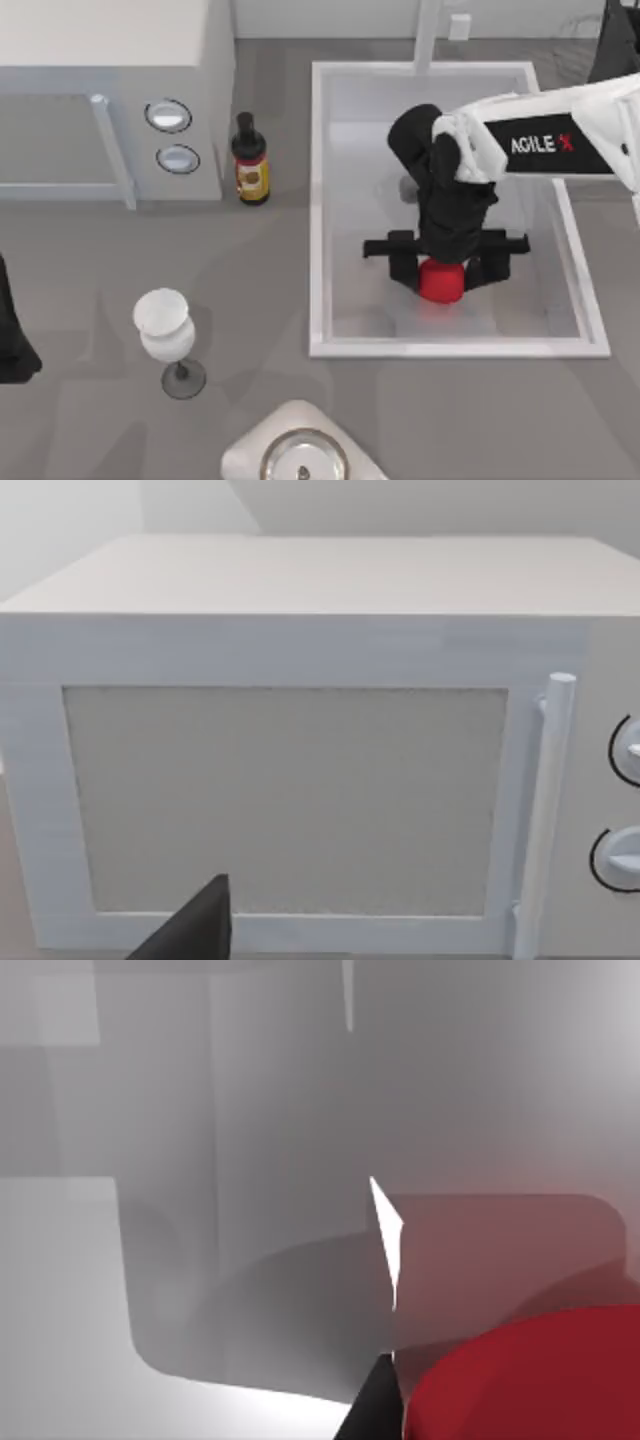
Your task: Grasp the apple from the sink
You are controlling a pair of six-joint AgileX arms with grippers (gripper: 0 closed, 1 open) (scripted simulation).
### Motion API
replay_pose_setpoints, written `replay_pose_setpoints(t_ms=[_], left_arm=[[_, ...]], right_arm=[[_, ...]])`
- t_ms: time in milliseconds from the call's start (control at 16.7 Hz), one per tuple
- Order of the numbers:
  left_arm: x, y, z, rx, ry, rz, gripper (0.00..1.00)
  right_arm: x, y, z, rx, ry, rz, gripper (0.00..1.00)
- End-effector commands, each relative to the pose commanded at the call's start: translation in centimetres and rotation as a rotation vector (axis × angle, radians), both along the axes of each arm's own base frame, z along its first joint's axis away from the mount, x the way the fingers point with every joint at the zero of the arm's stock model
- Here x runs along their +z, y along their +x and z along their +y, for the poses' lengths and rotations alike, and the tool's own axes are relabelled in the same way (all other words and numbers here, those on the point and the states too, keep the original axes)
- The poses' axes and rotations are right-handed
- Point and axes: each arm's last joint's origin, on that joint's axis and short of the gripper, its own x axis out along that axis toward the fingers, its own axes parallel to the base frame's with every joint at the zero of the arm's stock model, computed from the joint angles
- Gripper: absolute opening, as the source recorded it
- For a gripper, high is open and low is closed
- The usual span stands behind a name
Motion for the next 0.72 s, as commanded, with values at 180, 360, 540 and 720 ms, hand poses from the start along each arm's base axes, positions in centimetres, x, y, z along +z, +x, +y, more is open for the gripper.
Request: replay_pose_setpoints(t_ms=[180,360,540,720], left_arm=[[0.0,0.0,0.0,0.0,0.0,0.0,1.0],[0.0,0.0,0.0,0.0,0.0,0.0,1.0],[0.0,0.0,0.0,0.0,0.0,0.0,1.0],[0.0,0.0,0.0,0.0,0.0,0.0,1.0]], right_arm=[[0.6,0.4,0.2,0.0,-0.002,0.003,0.0],[3.4,1.5,0.9,0.0,-0.004,0.008,0.0],[8.7,2.7,1.6,0.0,-0.006,0.013,0.0],[15.2,2.5,1.5,0.0,-0.013,0.026,0.0]])
